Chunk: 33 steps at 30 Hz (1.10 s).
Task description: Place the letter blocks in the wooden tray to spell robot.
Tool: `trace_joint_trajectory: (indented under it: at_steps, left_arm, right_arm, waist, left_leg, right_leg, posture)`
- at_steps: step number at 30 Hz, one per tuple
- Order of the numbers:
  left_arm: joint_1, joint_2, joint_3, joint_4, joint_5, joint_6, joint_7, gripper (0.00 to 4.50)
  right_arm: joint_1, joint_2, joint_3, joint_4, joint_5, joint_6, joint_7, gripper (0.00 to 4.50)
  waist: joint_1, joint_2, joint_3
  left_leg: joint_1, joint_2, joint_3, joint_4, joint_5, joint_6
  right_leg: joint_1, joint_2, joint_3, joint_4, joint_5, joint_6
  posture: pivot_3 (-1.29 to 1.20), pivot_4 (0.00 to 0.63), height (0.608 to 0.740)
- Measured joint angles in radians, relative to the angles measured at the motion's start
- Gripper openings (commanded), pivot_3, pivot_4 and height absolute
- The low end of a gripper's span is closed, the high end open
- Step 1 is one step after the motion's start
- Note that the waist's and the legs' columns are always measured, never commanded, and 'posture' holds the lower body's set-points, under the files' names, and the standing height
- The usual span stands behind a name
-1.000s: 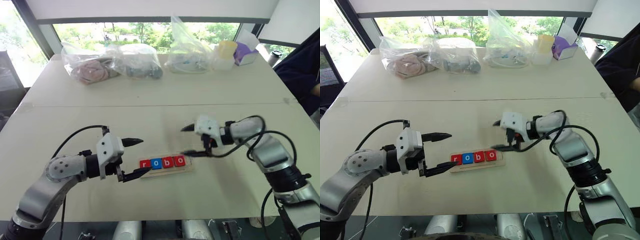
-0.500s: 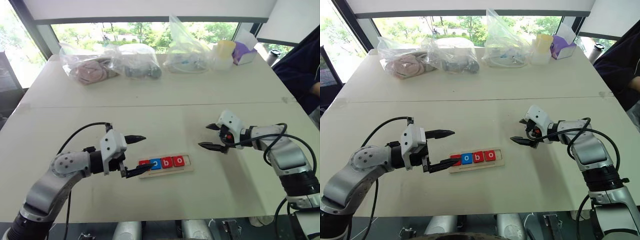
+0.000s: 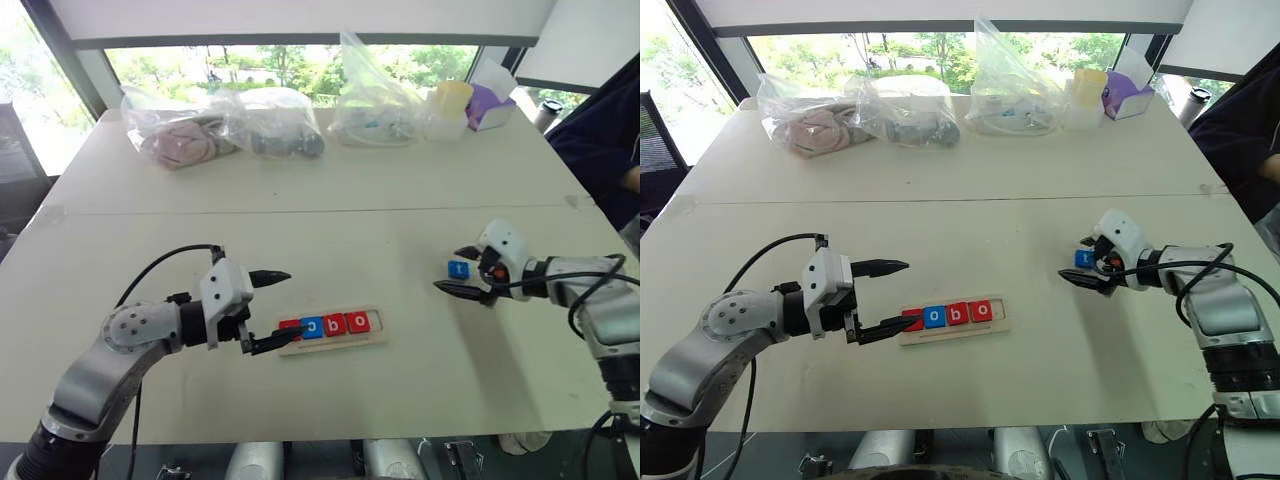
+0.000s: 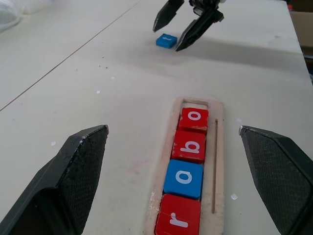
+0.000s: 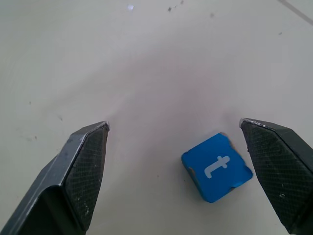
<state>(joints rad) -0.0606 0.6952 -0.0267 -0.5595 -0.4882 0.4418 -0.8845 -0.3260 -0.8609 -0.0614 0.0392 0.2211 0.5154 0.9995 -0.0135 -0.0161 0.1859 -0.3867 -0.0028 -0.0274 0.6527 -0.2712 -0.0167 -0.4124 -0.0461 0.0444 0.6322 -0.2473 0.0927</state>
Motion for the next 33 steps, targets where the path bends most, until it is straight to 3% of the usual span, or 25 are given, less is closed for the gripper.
trace_joint_trajectory:
  at_steps: [7,11,16,26,28,31,33]
  left_arm:
    - [-0.013,-0.011,-0.009,0.009,0.007,-0.005,-0.006,4.50]
    - [-0.016,-0.023,-0.023,0.017,0.011,-0.017,-0.009,4.50]
    - [-0.030,-0.029,-0.037,0.037,0.020,-0.020,-0.019,4.50]
    - [-0.080,-0.040,-0.047,0.091,0.030,-0.040,-0.052,4.50]
    - [-0.092,-0.040,-0.051,0.097,0.032,-0.041,-0.059,4.50]
    - [-0.103,-0.041,-0.060,0.103,0.038,-0.045,-0.064,4.50]
    - [-0.103,-0.046,-0.063,0.108,0.042,-0.045,-0.065,4.50]
  right_arm:
    - [0.040,0.083,-0.074,-0.089,0.018,0.106,-0.184,4.38]
    - [0.084,0.217,-0.145,-0.204,0.006,0.251,-0.417,4.38]
    - [0.117,0.319,-0.200,-0.338,-0.007,0.421,-0.610,4.38]
    - [0.179,0.523,-0.191,-0.519,-0.042,0.616,-0.841,4.38]
    - [0.138,0.589,-0.222,-0.512,-0.043,0.665,-0.891,3.88]
    - [0.071,0.664,-0.251,-0.489,-0.050,0.707,-0.953,2.59]
    - [0.041,0.686,-0.264,-0.473,-0.053,0.722,-0.980,2.59]
  waist:
    - [0.001,0.000,0.000]
    - [0.002,0.000,0.000]
    - [0.002,0.001,-0.001]
    - [-0.003,0.001,-0.001]
    - [-0.005,0.001,-0.001]
    - [-0.005,0.001,-0.001]
    - [-0.005,0.001,-0.001]
  left_leg:
    - [0.000,0.000,0.000,0.000,0.000,0.000]
    - [-0.001,0.000,-0.001,0.000,0.000,0.000]
    - [-0.001,0.000,-0.001,0.000,0.000,0.000]
    - [0.000,0.000,-0.001,-0.001,0.000,0.000]
    - [0.000,0.000,-0.001,-0.001,0.000,0.000]
    - [0.000,0.000,-0.001,-0.001,0.000,0.000]
    - [0.000,0.000,-0.001,-0.001,0.000,0.000]
  right_leg:
    - [0.000,0.000,0.000,0.000,0.000,0.000]
    - [0.000,0.000,0.000,0.000,0.000,0.000]
    - [0.000,0.000,0.000,0.000,0.000,0.000]
    - [0.000,0.001,0.000,0.000,0.000,-0.001]
    - [0.000,0.001,0.000,0.000,0.000,-0.001]
    - [0.000,0.002,0.000,0.000,0.000,-0.001]
    - [-0.001,0.001,0.000,0.000,0.000,-0.001]
  posture:
    - [0.00,0.150,0.740]
    - [0.00,0.150,0.740]
    - [0.00,0.150,0.740]
    - [0.00,0.150,0.740]
    - [0.00,0.150,0.740]
    - [0.00,0.150,0.740]
    - [0.00,0.150,0.740]
